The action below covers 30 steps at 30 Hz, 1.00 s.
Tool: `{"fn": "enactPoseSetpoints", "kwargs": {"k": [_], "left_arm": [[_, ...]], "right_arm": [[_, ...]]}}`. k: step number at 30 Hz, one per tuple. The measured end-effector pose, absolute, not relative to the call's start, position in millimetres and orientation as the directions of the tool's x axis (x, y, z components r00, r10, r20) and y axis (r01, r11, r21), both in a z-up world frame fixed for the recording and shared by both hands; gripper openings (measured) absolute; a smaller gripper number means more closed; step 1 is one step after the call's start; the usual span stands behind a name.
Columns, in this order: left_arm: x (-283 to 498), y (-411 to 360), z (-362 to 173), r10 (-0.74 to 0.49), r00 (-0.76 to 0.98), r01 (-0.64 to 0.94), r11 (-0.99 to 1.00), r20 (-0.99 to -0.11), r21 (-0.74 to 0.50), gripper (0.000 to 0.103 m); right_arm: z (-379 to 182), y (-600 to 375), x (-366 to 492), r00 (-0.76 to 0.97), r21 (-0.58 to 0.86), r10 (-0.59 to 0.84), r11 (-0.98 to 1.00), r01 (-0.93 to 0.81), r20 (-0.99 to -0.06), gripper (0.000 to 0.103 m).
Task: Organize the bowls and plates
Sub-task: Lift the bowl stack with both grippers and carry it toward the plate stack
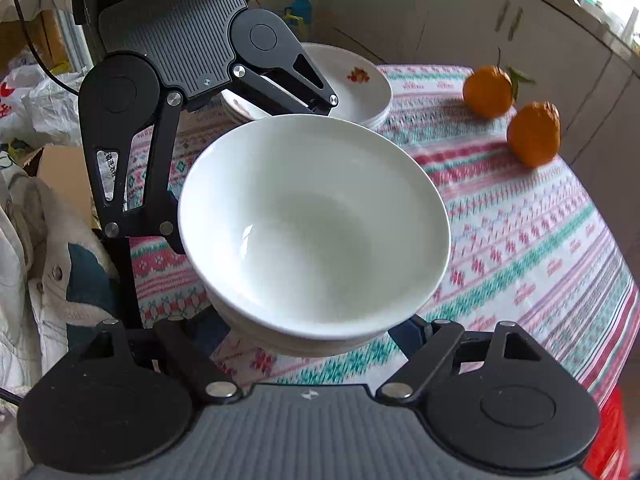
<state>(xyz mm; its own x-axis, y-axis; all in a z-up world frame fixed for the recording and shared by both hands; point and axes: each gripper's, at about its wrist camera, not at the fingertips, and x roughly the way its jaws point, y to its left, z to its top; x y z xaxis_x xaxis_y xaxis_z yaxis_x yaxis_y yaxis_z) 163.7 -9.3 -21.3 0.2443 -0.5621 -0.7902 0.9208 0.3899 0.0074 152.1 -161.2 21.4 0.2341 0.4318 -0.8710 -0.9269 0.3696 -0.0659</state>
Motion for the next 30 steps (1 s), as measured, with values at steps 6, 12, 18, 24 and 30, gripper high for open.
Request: {"fn": "enactPoseSetpoints", "kwargs": {"k": [6, 12, 18, 24, 30], "left_arm": [[160.6, 30.7, 3.7, -0.552, 0.348, 0.880, 0.471, -0.758, 0.061, 0.080], [163.5, 76.5, 17.3, -0.509, 0.445, 0.818, 0.565, -0.736, 0.104, 0.080], [173.4, 113.7, 9.8, -0.452, 0.495, 0.754, 0.648, -0.742, 0.109, 0.080], [186.4, 139.4, -7.6, -0.420, 0.503, 0.719, 0.688, -0.755, 0.096, 0.080], [197.2, 149.8, -17.0, -0.420, 0.488, 0.719, 0.691, -0.766, 0.079, 0.080]], "right_arm": [[47.1, -123.9, 164.4, 0.255, -0.130, 0.454, 0.288, -0.949, -0.854, 0.088], [60.7, -72.3, 184.1, 0.249, -0.182, 0.479, 0.183, -0.966, -0.842, 0.087], [53.0, -20.3, 206.2, 0.209, -0.188, 0.493, 0.093, -0.978, -0.845, 0.088], [35.6, 12.2, 226.8, 0.162, -0.160, 0.492, 0.047, -0.986, -0.855, 0.087], [21.9, 23.1, 243.6, 0.136, -0.125, 0.483, 0.055, -0.991, -0.865, 0.087]]}}
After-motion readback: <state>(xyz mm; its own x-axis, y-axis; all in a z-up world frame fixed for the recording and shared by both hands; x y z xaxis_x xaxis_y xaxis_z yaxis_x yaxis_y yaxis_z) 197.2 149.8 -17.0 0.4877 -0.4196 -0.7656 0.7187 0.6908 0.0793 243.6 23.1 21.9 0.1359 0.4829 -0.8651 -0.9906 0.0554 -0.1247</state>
